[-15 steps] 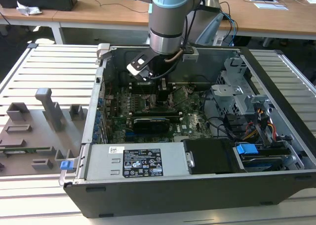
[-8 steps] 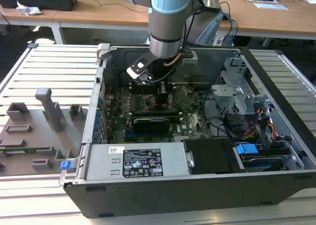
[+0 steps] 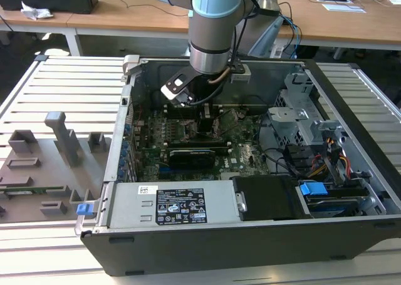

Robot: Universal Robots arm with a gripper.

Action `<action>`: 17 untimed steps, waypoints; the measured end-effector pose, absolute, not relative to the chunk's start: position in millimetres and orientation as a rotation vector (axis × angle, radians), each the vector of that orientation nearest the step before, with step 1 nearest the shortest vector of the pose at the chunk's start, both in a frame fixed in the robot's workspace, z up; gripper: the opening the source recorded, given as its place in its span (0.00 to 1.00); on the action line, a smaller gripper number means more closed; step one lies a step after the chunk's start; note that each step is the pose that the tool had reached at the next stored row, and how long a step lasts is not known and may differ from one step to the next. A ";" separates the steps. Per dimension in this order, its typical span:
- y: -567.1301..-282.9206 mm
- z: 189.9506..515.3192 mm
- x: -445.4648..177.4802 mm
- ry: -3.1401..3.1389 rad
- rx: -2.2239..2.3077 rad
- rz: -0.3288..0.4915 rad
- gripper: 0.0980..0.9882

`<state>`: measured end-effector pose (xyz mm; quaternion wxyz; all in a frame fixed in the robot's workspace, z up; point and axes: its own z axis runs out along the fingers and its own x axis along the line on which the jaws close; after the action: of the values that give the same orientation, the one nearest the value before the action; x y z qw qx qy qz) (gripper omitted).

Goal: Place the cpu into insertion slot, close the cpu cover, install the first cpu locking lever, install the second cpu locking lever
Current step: 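Place the cpu into insertion slot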

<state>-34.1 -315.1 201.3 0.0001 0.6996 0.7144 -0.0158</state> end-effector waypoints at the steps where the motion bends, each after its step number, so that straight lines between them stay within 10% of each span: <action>1: -315.0 201.3 -34.1 2.244 2.198 -0.049 0.52; 17: -313.8 231.1 -34.1 2.244 2.198 -0.050 0.59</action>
<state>-34.1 -313.8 231.1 0.0001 0.6996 0.7144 -0.0158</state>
